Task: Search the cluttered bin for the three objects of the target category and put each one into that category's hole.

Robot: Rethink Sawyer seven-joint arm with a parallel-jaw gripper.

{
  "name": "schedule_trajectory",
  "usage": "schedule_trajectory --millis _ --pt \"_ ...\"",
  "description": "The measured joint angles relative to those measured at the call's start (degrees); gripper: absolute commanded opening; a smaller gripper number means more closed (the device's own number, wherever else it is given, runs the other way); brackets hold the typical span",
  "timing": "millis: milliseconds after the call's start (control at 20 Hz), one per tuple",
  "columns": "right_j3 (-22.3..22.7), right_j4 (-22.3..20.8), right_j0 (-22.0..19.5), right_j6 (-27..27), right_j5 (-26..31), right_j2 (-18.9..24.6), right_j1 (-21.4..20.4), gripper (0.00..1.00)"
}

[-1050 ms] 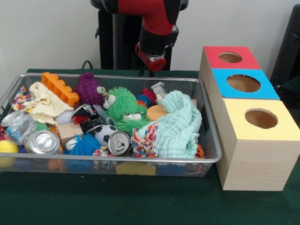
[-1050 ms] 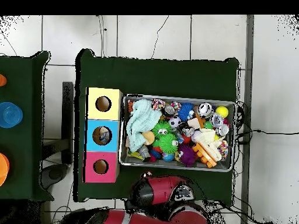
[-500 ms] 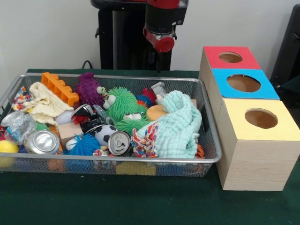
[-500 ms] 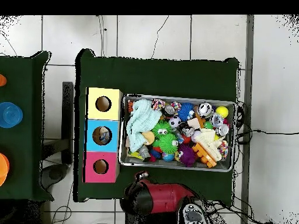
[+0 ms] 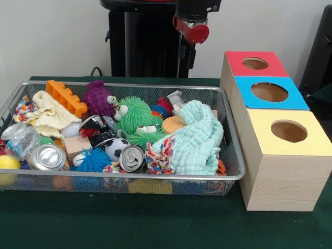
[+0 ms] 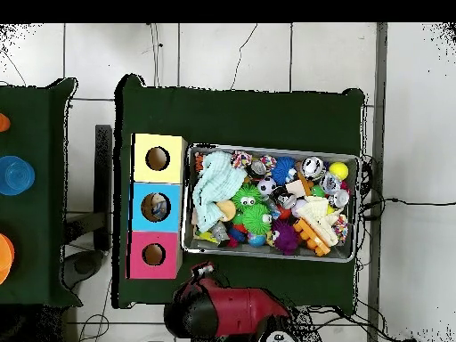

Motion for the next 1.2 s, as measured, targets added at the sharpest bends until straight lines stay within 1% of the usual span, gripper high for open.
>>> schedule_trajectory --millis 100,350,450,500,650,900,1200 --pt "0.00 0.05 -0.13 0.00 0.04 0.00 -0.49 1.00" --pt "-0.06 -0.02 -2.14 0.00 0.02 0.15 0.39 1.00" --pt "-0.33 -0.66 -3.93 0.00 -0.01 0.28 1.85 1.00" --pt "-0.72 -1.52 -5.44 0.00 -0.26 0.31 3.37 1.00" --pt "-1.35 -3.09 -7.76 0.00 -1.12 0.45 5.94 1.00" --pt "-1.56 -5.35 -10.65 0.00 -2.07 1.28 8.54 1.00" --pt "-1.76 -6.31 -11.21 0.00 -2.06 2.15 9.01 1.00"
